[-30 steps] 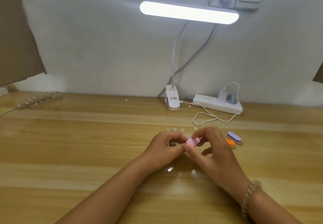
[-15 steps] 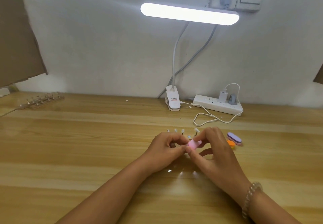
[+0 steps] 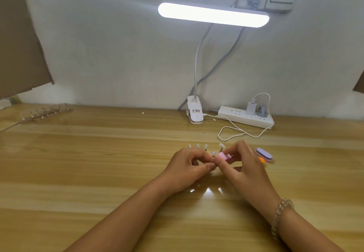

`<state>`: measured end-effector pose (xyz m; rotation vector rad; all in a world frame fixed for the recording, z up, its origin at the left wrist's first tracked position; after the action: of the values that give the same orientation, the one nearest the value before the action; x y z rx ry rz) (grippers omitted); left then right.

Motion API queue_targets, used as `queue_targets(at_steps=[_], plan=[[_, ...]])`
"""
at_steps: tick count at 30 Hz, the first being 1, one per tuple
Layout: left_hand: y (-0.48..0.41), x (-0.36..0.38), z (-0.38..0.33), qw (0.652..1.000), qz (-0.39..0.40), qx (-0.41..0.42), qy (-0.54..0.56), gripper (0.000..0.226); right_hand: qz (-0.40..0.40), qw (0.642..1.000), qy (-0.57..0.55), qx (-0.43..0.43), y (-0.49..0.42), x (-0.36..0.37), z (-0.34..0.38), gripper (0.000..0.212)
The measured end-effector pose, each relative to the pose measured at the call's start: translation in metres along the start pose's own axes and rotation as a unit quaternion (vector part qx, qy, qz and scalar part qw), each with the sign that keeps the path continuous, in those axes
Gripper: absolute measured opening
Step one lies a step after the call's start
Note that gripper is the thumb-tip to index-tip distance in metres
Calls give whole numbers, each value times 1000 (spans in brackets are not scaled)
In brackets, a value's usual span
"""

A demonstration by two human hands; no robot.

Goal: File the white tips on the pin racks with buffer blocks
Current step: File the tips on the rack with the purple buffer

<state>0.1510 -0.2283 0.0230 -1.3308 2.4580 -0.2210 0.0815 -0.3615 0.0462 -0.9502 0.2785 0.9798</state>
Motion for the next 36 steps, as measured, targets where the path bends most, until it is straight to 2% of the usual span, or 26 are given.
queue_targets(at_steps=[5,10,12,15,18,20,24,33,36], plan=[[0,-2,0,1000,-1,1,4,17,17,996,28,-80,8,4,17,23],[0,0,0,1000,0,4,15,11,25,999,-25,38,-2,2,-8,13],[-2,0,2,999,2,-3,34,9,-16,998,-52,41,-1,-7,-7,11],[-1,3,2,1000,17,6,-16,10,-77,994,-71,15,1,-20,0,22],[-2,4,3,999,26,10,-30,8,-48,996,-76,26,0,-12,0,14],[-1,5,2,999,33,10,-27,9,-8,997,-59,45,0,-3,-4,8],[0,8,3,997,49,10,-52,19,13,999,-6,33,-1,1,-4,10],[-1,6,4,998,34,3,-48,15,-19,992,105,-62,1,-3,14,9],[-1,6,4,999,34,0,-39,14,-25,990,124,-61,2,-2,12,9]])
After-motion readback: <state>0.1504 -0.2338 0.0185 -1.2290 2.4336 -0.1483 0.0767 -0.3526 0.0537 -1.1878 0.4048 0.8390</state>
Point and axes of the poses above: each hand's wrist, its own y-axis away from the middle knuckle, its own x-axis out of the palm, z = x × y, the point moved 8 cm from there along -y, towards the middle knuckle, and after that the axes turned 11 degrees about y, right-handed, at the moved point
